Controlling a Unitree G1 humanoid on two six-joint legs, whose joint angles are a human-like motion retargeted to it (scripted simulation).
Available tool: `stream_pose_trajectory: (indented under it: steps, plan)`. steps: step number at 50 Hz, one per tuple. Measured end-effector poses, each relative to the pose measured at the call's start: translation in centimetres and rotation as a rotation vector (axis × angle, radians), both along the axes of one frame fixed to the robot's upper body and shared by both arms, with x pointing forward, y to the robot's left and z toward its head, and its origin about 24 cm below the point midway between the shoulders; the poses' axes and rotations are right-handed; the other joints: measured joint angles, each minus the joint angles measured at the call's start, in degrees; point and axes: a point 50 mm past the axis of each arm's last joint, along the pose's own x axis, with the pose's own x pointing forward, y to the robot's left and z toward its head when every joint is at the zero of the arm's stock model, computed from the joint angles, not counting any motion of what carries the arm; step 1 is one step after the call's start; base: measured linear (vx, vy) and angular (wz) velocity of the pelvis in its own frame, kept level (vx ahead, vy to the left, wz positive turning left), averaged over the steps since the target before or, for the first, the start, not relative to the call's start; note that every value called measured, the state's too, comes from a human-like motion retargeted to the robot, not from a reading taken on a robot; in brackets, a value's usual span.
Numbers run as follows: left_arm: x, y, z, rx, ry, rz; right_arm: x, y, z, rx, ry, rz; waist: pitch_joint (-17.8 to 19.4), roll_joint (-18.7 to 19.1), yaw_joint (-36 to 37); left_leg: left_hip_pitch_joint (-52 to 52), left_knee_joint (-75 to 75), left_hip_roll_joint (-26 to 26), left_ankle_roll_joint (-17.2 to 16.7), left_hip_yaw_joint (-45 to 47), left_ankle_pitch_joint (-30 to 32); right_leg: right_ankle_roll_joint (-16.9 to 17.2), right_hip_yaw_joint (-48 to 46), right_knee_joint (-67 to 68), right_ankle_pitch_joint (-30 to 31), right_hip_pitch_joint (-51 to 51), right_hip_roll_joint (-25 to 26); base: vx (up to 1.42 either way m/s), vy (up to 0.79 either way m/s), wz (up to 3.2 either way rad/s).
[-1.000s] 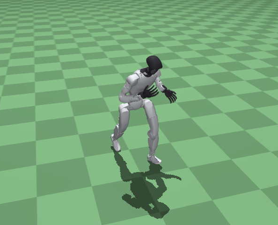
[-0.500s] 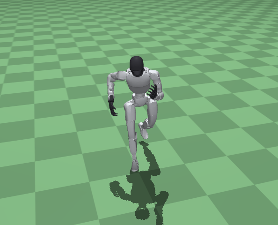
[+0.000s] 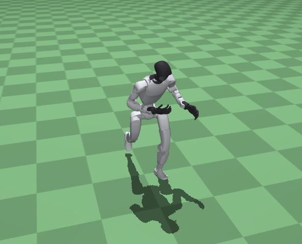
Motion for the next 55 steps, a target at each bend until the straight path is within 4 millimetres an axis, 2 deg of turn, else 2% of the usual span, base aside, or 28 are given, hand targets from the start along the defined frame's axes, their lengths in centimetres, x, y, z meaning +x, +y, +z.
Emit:
stream_pose_trajectory:
  steps: [3, 5, 7, 9, 12, 15, 18, 20, 21, 22, 23, 25, 27, 28, 30, 32, 33, 35, 38, 40, 41, 45, 47, 48, 50, 52, 53, 55]
  plan:
    - [5.0, -3.2, 1.3, 0.145, 0.049, -0.122, 1.7, -2.0, -7.4, -0.180, 0.346, -0.307, 0.8, -5.4, -2.4, 1.4, 13.5, 0.3, 2.9, -0.5, -11.4, -3.4, -4.4, 31.5, -13.1, -14.7, -3.4, 1.39, 0.15, 0.32]
    - [8.1, -5.1, 3.7, 0.205, 0.038, -0.164, 1.8, -4.8, -10.4, -0.421, 0.407, -0.477, -0.1, -8.4, -7.3, 4.2, 15.5, -0.3, 4.0, -0.3, -16.0, -5.1, -5.2, 46.6, -21.7, -26.2, -4.1, 1.35, 0.12, 0.43]
    - [9.1, -6.4, 8.1, 0.234, -0.124, -0.140, 0.0, -8.8, -10.1, -0.561, 0.361, -0.515, -5.7, -8.6, -16.4, 5.9, 14.3, 1.0, 2.7, -1.3, -17.7, -5.1, -8.2, 53.5, -26.8, -39.3, -2.8, 1.44, 0.12, 0.66]
    - [8.8, -8.5, 12.8, 0.051, -0.377, -0.089, -2.0, -12.3, -8.8, -0.614, 0.351, -0.515, -11.6, -5.0, -26.2, 8.0, 10.9, 2.9, 0.6, -3.4, -16.0, -5.0, -13.1, 53.0, -28.9, -51.5, -2.4, 1.55, 0.07, 0.53]
    - [6.9, -10.2, 18.2, -0.085, -0.673, -0.151, -3.9, -16.0, -7.8, -0.675, 0.407, -0.547, -15.9, -0.3, -38.1, 14.3, 3.1, 5.9, -3.1, -7.9, -5.6, -4.2, -18.1, 39.6, -27.2, -63.3, -0.1, 1.67, -0.06, 0.23]
    - [5.2, -12.6, 20.5, -0.127, -0.822, -0.346, -5.5, -18.6, -7.7, -0.790, 0.452, -0.617, -17.1, 4.9, -47.4, 20.1, -3.6, 8.2, -7.0, -13.0, 11.8, -2.5, -19.6, 14.2, -20.2, -68.1, 3.4, 1.78, -0.15, 0.35]
    - [3.2, -15.1, 21.5, -0.115, -0.872, -0.595, -7.1, -20.6, -8.7, -0.922, 0.530, -0.686, -12.3, 8.6, -57.8, 29.1, -10.2, 9.3, -11.3, -20.3, 27.6, -0.2, -21.4, -12.9, -17.2, -63.8, 2.4, 1.87, -0.18, 1.49]
    - [1.6, -16.6, 22.0, -0.036, -0.901, -0.756, -8.1, -21.6, -9.4, -0.943, 0.593, -0.753, -6.9, 8.6, -63.8, 36.9, -14.3, 9.6, -13.3, -25.9, 35.4, 1.9, -22.9, -20.9, -13.1, -59.5, -0.7, 1.86, -0.27, 1.77]
    - [0.6, -17.4, 22.1, 0.041, -0.919, -0.845, -8.3, -21.7, -9.9, -0.903, 0.618, -0.791, -3.8, 8.0, -64.5, 39.3, -13.4, 9.3, -13.1, -28.6, 35.8, 1.7, -23.7, -18.3, -10.2, -57.9, -1.8, 1.79, -0.35, 1.02]
    - [-0.2, -18.2, 21.8, 0.109, -0.917, -0.940, -8.5, -21.6, -10.7, -0.846, 0.652, -0.827, -1.4, 7.8, -64.3, 40.5, -10.7, 8.9, -12.7, -30.4, 35.4, 0.9, -24.2, -13.2, -9.5, -57.5, -2.7, 1.74, -0.39, 0.22]
    - [-0.7, -19.0, 20.7, 0.157, -0.879, -1.046, -8.8, -21.2, -11.8, -0.756, 0.700, -0.862, -0.3, 8.3, -62.4, 38.8, -4.8, 8.5, -12.3, -30.6, 33.3, -1.1, -23.8, -3.1, -13.5, -59.5, -3.3, 1.70, -0.42, -0.29]
    - [-0.3, -19.8, 17.0, 0.058, -0.690, -1.194, -8.3, -19.5, -14.5, -0.544, 0.803, -0.960, 1.2, 10.2, -56.6, 30.9, 13.1, 9.0, -11.0, -27.0, 28.8, -4.8, -22.4, 15.6, -24.0, -63.9, -3.5, 1.61, -0.42, -0.88]
    - [1.7, -18.6, 10.9, -0.266, -0.382, -1.071, -4.8, -16.9, -16.1, -0.451, 0.825, -1.085, 1.3, 12.5, -48.6, 19.1, 31.9, 11.1, -6.8, -20.6, 20.3, -7.5, -20.3, 23.1, -30.0, -65.6, -1.3, 1.45, -0.35, -1.54]
    - [2.3, -17.0, 7.4, -0.419, -0.243, -0.928, -2.0, -15.6, -15.7, -0.452, 0.772, -1.134, 1.3, 13.2, -44.2, 12.9, 39.9, 12.2, -3.9, -17.4, 14.2, -8.8, -18.8, 24.3, -31.9, -65.7, 0.3, 1.38, -0.24, -1.81]
    - [2.0, -12.3, 1.6, -0.642, -0.062, -0.609, 4.1, -12.8, -11.3, -0.443, 0.535, -1.167, 1.3, 12.7, -35.5, 0.2, 52.9, 13.3, 0.7, -11.2, 4.1, -9.5, -15.1, 28.8, -33.7, -66.8, 1.4, 1.36, -0.12, -1.71]
    - [0.2, -6.2, -1.9, -0.775, -0.017, -0.277, 8.2, -9.7, -3.6, -0.341, 0.207, -1.100, 1.3, 10.0, -27.8, -12.3, 56.1, 10.8, 4.2, -7.9, 0.4, -10.4, -11.9, 27.2, -32.4, -64.6, 1.4, 1.33, -0.02, -1.22]
    - [-1.1, -3.5, -3.1, -0.803, -0.005, -0.153, 8.9, -7.9, 0.4, -0.276, 0.050, -1.039, 1.3, 8.3, -24.4, -18.6, 55.5, 8.9, 4.5, -7.2, 0.1, -10.5, -10.6, 25.9, -31.5, -63.0, 0.9, 1.37, 0.04, -0.88]
    - [-4.5, 1.4, -5.4, -0.771, 0.049, 0.152, 7.6, -4.5, 6.6, -0.150, -0.241, -0.909, 1.3, 4.8, -19.0, -29.7, 50.2, 4.9, 3.6, -6.9, 0.8, -9.8, -8.7, 21.4, -29.4, -58.3, -0.5, 1.45, 0.08, -0.54]
    - [-10.1, 5.5, -7.9, -0.832, 0.077, 0.623, 2.6, -0.7, 10.9, 0.008, -0.533, -0.669, 1.3, 0.0, -16.3, -40.1, 30.1, 1.5, 3.0, -4.8, 5.6, -7.5, -8.1, 11.0, -22.9, -49.4, -3.7, 1.58, 0.13, 0.20]
    - [-12.9, 6.7, -8.8, -0.737, 0.140, 0.835, -0.4, 0.7, 11.2, 0.064, -0.616, -0.454, 1.3, -2.8, -15.2, -41.2, 9.6, 0.6, 2.6, -0.4, 9.5, -5.0, -8.0, 4.7, -16.4, -43.6, -5.4, 1.73, 0.14, 0.05]
    - [-13.8, 6.6, -9.3, -0.704, 0.185, 0.884, -1.3, 1.3, 10.4, 0.059, -0.594, -0.338, 1.3, -3.7, -12.9, -39.6, -1.8, 0.8, 1.0, 1.7, 10.5, -3.5, -6.8, 2.2, -13.4, -40.2, -5.0, 1.84, 0.16, -1.03]
    - [-15.2, 5.3, -10.9, -0.710, 0.317, 0.834, -3.1, 3.4, 5.7, -0.029, -0.372, -0.017, 1.3, -6.1, -0.4, -33.5, -29.6, 5.3, -7.5, 3.5, 7.8, 2.7, 1.6, -6.7, -5.3, -24.4, -5.1, 1.94, 0.34, -2.24]
    - [-14.1, 4.8, -10.9, -0.719, 0.310, 0.717, -2.8, 3.9, 3.7, -0.100, -0.292, -0.021, 1.3, -7.0, 4.0, -32.6, -26.2, 9.0, -7.2, 4.5, 14.5, 3.0, 2.7, -6.8, -3.3, -18.5, -7.7, 1.83, 0.52, -1.52]
    - [-13.1, 4.7, -10.8, -0.699, 0.302, 0.653, -2.4, 4.1, 2.8, -0.126, -0.257, -0.040, 1.3, -7.3, 5.0, -33.4, -19.7, 10.9, -5.6, 5.4, 21.5, 1.5, 1.3, -4.4, -3.2, -16.7, -9.3, 1.73, 0.56, -0.38]
    - [-10.2, 4.2, -10.6, -0.650, 0.282, 0.581, -1.3, 4.9, 0.7, -0.150, -0.137, -0.063, 1.3, -8.3, 3.3, -38.7, 2.7, 12.2, -1.6, 4.6, 20.4, -1.6, -3.5, 8.4, -7.7, -16.9, -14.1, 1.62, 0.57, 0.97]
    - [-5.0, 3.1, -9.6, -0.614, 0.268, 0.501, -0.1, 5.8, -1.6, -0.189, -0.004, -0.103, 1.3, -9.5, -1.9, -39.9, 16.5, 8.4, -0.3, 4.6, 11.2, -3.7, -3.6, 27.7, -16.8, -23.2, -17.6, 1.38, 0.48, 2.25]
    - [-1.4, 2.2, -8.2, -0.573, 0.248, 0.424, 0.5, 5.9, -2.3, -0.221, 0.016, -0.149, 1.3, -9.9, -5.2, -39.5, 18.5, 5.3, 0.4, 4.5, 9.0, -4.5, -1.9, 36.9, -21.1, -28.2, -17.3, 1.22, 0.33, 2.61]
    - [5.3, -0.1, -2.8, -0.435, 0.139, 0.236, 1.7, 4.3, -2.4, -0.252, -0.004, -0.277, 1.3, -8.8, -11.8, -37.8, 18.4, 0.0, 1.8, 2.8, 6.7, -4.9, 2.0, 50.6, -27.1, -39.6, -12.5, 1.10, 0.18, 2.40]
